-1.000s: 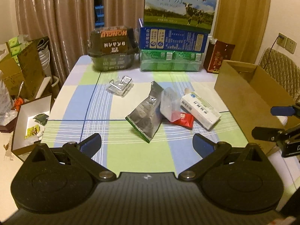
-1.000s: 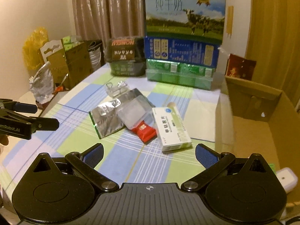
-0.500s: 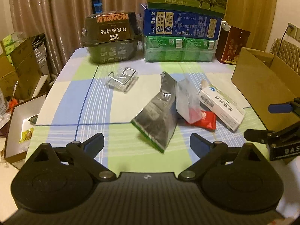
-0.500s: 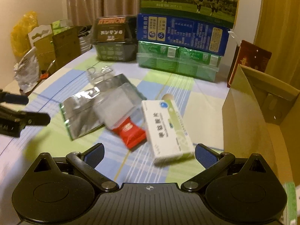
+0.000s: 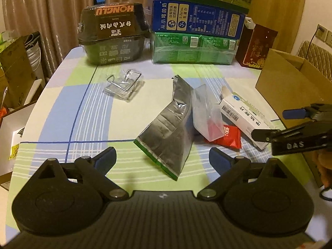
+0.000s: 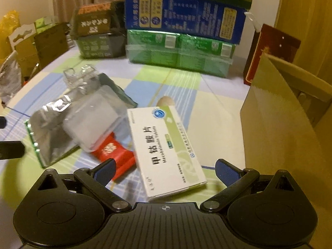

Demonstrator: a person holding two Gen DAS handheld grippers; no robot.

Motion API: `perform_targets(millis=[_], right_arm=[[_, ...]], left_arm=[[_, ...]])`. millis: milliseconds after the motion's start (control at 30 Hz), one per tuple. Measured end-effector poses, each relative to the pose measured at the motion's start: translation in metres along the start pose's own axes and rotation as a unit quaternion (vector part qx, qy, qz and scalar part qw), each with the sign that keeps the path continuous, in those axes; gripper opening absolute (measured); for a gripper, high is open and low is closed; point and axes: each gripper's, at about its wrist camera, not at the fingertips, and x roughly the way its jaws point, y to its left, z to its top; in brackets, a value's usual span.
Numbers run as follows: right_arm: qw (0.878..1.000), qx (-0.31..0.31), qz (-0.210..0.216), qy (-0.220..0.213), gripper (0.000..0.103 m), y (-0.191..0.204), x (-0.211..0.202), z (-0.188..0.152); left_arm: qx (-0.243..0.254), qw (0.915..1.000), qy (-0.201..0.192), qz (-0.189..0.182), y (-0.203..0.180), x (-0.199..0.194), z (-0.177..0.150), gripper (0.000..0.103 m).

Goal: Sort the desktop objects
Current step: 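Lower the right tool onto the white Mecobalamin box and close it while the left tool approaches the clear tray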

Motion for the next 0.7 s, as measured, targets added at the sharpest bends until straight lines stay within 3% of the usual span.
perform_targets(millis=[333, 367, 400, 700], right_arm=[[0.999, -0.017, -0.003, 0.027, 0.099, -0.009, 0.031, -0.003], [0.999, -0.015, 0.002, 0.031, 0.093, -0.009, 0.032, -0.004], [0.999, -0.014, 0.007, 0.034, 0.079, -0.009, 0.033, -0.004], [0.998, -0.032, 0.014, 0.047, 0.071, 0.011, 0.02, -0.005]], left_arm=[[0.006, 0.9999, 0.008, 0.0, -0.001, 0.005, -0.002, 0.094], [0.006, 0.9999, 0.009, -0.001, -0.002, 0.006, -0.003, 0.094], [0.006, 0.9999, 0.01, -0.002, -0.003, 0.006, -0.003, 0.094], [0.007, 0.9999, 0.011, -0.005, -0.006, 0.006, -0.002, 0.094]])
